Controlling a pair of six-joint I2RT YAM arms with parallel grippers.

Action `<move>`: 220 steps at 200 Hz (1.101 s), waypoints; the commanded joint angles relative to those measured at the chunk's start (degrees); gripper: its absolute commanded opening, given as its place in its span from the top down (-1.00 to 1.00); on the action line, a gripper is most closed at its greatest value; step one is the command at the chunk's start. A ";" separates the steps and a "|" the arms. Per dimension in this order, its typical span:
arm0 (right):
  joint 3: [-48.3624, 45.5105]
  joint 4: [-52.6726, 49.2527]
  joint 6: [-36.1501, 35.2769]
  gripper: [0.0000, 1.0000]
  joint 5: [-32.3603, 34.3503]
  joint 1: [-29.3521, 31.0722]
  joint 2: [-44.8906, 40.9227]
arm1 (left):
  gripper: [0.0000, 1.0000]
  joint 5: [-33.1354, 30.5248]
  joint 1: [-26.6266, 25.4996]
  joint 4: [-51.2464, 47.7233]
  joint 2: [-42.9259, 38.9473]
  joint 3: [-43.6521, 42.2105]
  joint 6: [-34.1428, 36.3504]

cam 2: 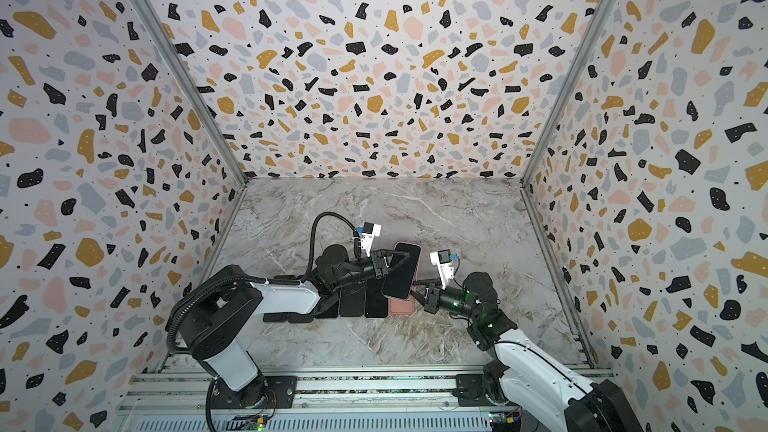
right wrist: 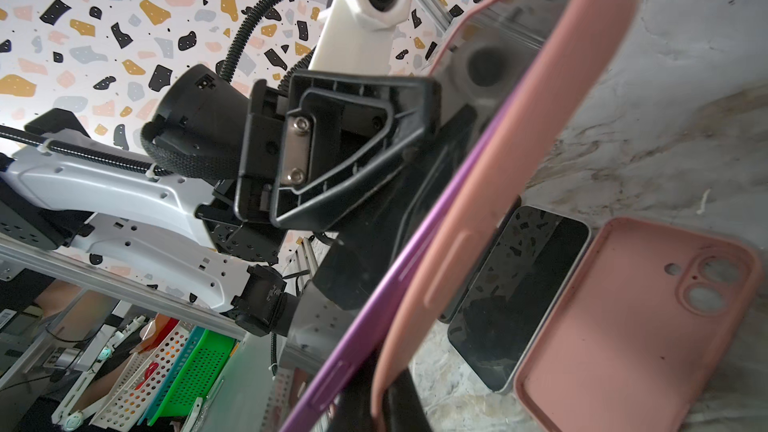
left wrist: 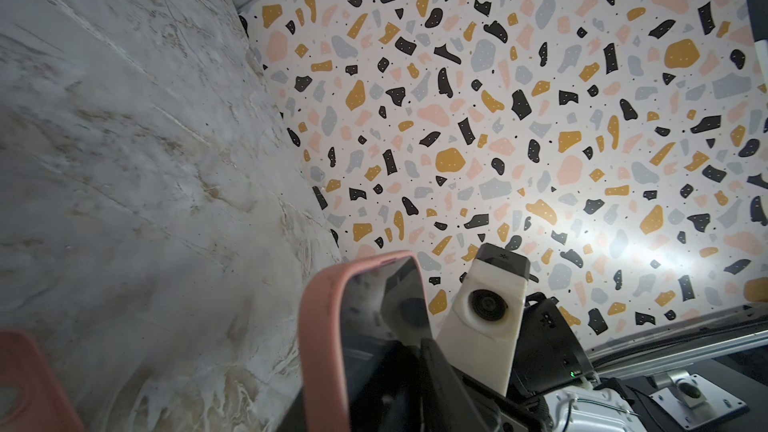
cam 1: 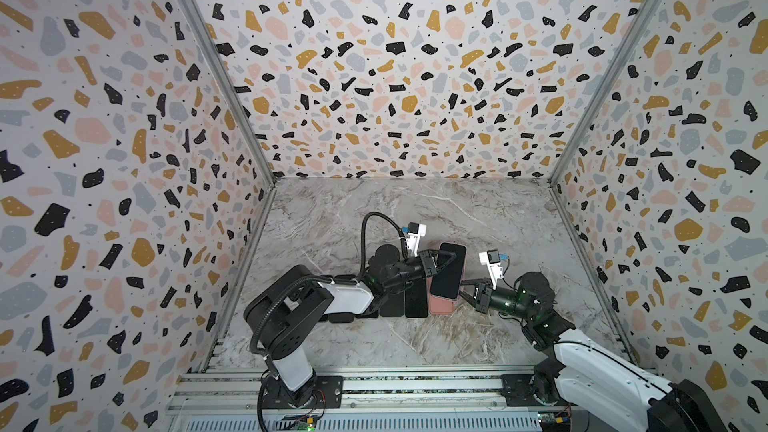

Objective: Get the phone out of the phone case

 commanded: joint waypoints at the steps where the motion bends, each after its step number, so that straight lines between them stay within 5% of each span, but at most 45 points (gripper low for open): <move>1: 0.71 4.48 -0.54 1.00 -1.41 -0.11 -1.40 | 0.21 -1.87 -0.56 -0.18 0.37 -0.33 3.27; 59: -0.51 1.36 -1.58 1.00 -1.55 -1.50 -1.35 | -0.16 -5.65 -0.47 -8.96 -0.55 0.79 9.37; 160: -2.07 -0.76 -2.26 1.00 -2.60 -3.26 -0.30 | -0.28 -12.16 -0.68 -20.68 -8.49 1.38 21.27; 220: -2.16 -0.82 -2.25 1.00 -3.24 -3.83 0.10 | -0.29 -15.29 -3.72 -36.45 -13.51 4.37 34.18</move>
